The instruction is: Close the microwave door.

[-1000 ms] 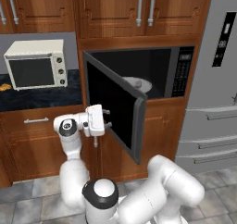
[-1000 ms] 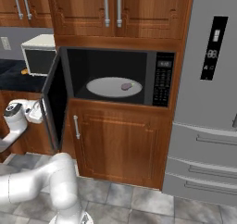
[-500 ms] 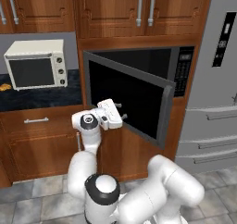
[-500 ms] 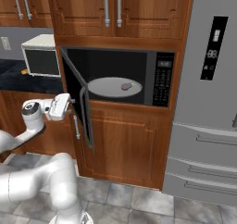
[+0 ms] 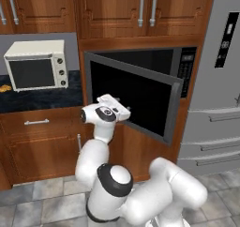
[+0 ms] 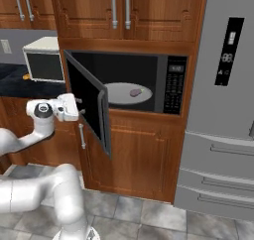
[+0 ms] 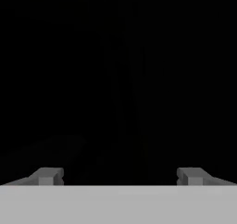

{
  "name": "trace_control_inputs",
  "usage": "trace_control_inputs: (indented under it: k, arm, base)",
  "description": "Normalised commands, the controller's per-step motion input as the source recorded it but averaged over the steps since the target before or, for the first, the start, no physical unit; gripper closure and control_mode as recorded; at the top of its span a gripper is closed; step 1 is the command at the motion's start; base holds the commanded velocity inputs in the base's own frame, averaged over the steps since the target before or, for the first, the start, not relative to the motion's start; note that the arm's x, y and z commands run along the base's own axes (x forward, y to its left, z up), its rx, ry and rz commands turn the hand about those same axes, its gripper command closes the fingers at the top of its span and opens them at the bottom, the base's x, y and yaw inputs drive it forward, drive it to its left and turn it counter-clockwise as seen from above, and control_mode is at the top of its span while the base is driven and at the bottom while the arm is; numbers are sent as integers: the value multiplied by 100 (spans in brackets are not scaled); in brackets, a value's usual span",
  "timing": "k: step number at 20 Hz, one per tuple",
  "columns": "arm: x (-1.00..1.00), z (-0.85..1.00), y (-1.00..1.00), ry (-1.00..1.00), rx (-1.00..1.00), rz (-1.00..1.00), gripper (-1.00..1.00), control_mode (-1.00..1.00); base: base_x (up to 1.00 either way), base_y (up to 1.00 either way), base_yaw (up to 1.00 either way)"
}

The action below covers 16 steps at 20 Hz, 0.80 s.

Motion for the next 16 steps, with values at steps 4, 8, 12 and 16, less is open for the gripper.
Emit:
trace_control_inputs:
  k: [4,8,12,16]
  arm:
    - [11,27,-1,9,14,54,-100,-100]
    - [37,3,-31,0,13,57,-100,-100]
    - [33,3,-59,0,7,47,-100,-100]
    - [27,4,-58,0,5,40,-100,-100]
  base:
    - [0,0,0]
    - [0,0,0]
    - [0,0,0]
    - [0,0,0]
